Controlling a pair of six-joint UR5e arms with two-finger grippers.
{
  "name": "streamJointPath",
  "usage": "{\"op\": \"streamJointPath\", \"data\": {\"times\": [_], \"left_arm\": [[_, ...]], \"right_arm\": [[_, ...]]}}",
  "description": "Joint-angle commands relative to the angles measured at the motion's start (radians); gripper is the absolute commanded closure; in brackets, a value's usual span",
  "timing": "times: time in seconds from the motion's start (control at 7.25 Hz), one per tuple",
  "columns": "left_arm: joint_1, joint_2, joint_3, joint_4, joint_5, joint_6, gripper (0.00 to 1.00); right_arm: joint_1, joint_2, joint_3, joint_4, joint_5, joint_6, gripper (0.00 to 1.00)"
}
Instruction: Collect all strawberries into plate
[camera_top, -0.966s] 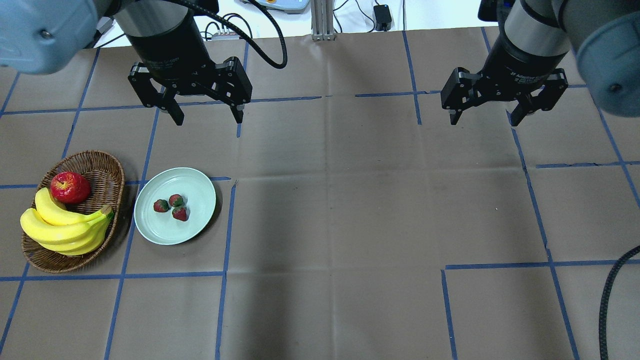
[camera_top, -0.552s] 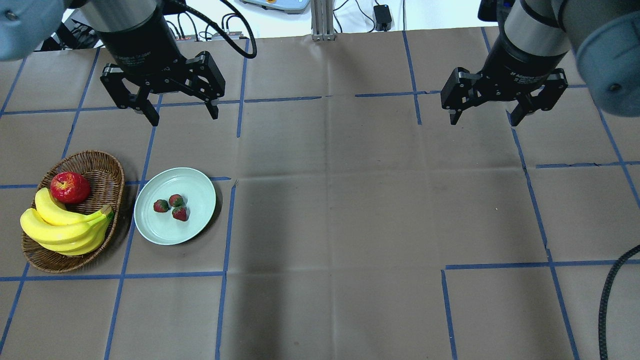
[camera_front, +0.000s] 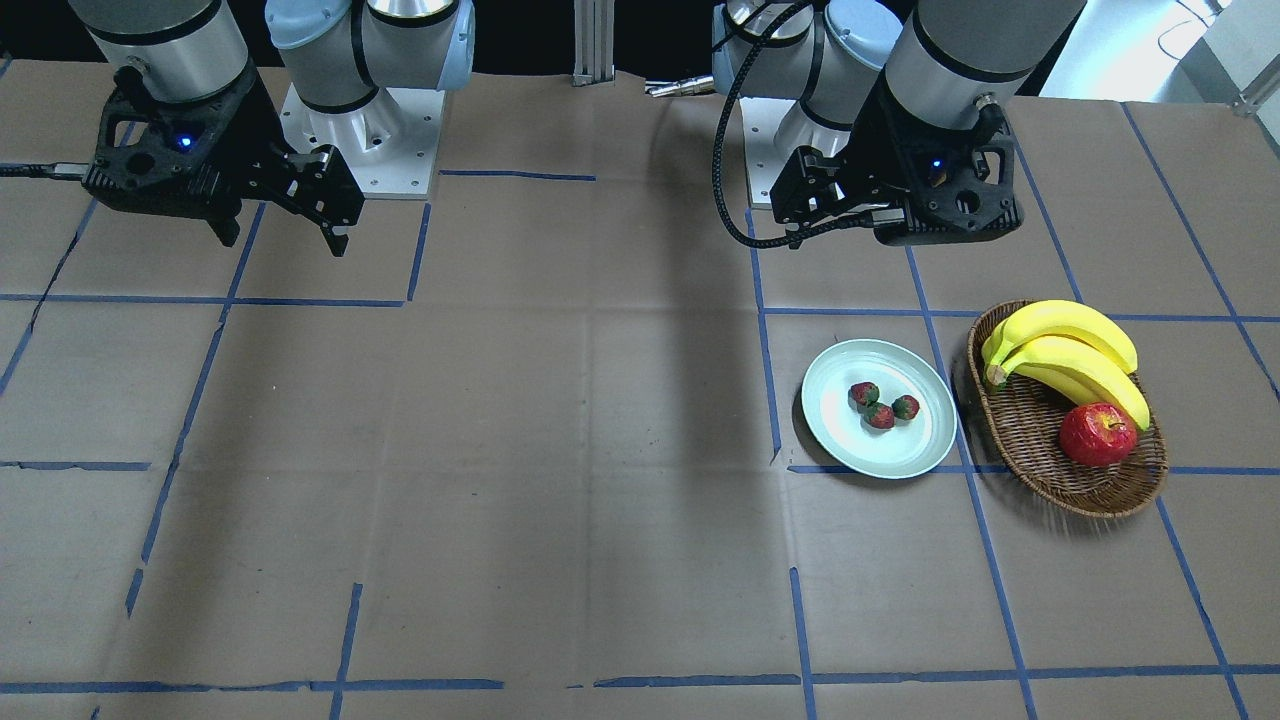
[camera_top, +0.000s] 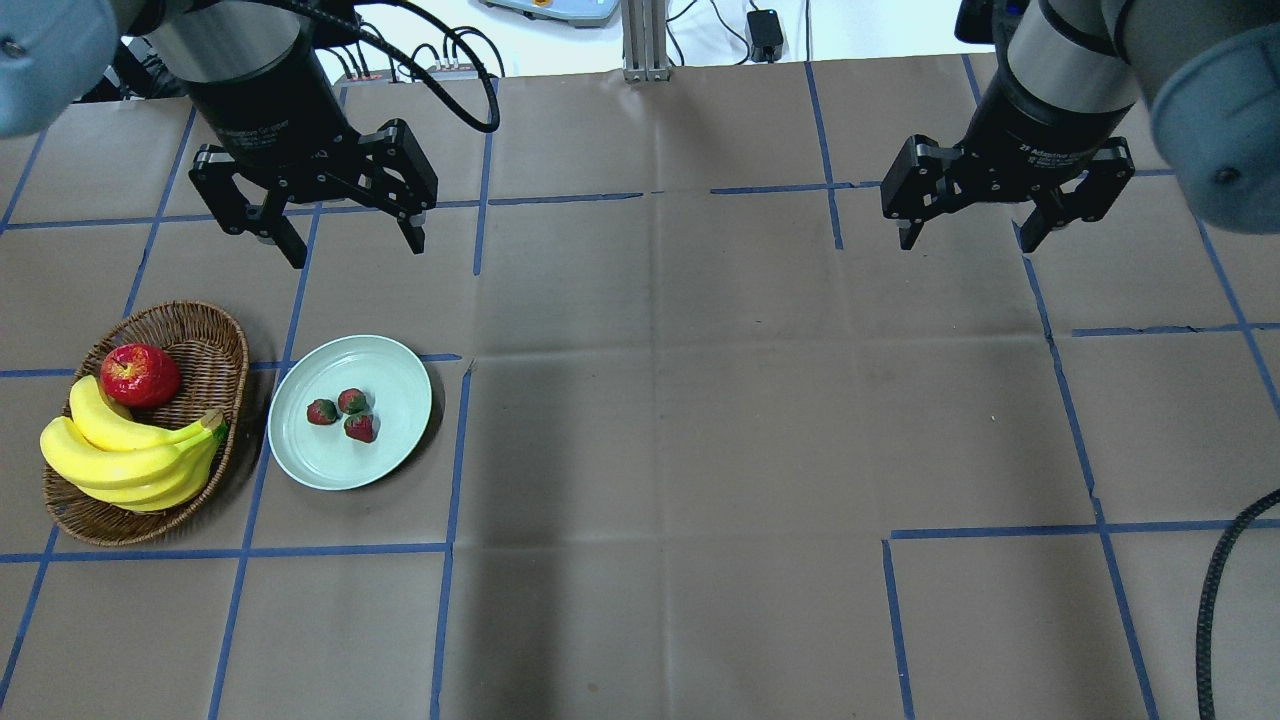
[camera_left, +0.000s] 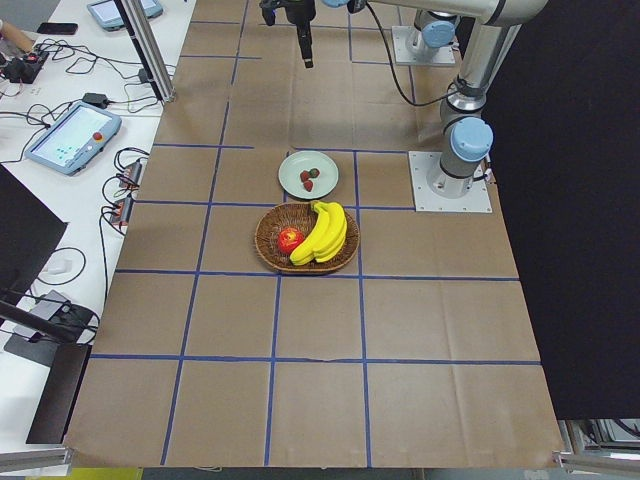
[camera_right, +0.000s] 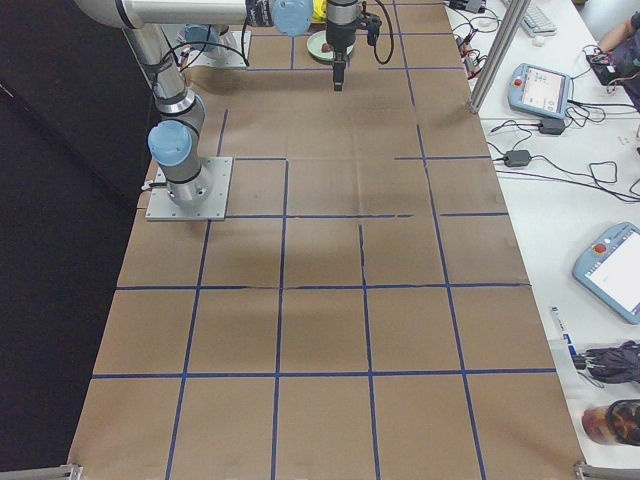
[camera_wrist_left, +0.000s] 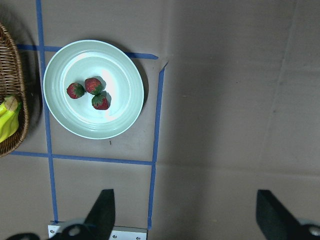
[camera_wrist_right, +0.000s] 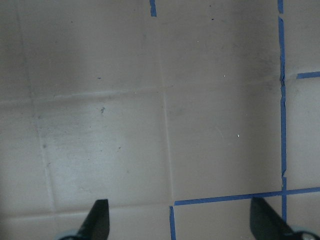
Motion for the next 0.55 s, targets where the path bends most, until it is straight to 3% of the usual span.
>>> {"op": "streamJointPath", "data": {"times": [0.0,0.41], "left_arm": [[0.002,0.056,-0.073,0.018,-0.001,0.005,0.01],[0.002,0.06,-0.074,0.019,-0.003,0.007,0.01]], "right_arm": [[0.0,0.001,0.0,0.001,0.0,0.0,0.0],[0.0,-0.001,0.0,0.001,0.0,0.0,0.0]]}}
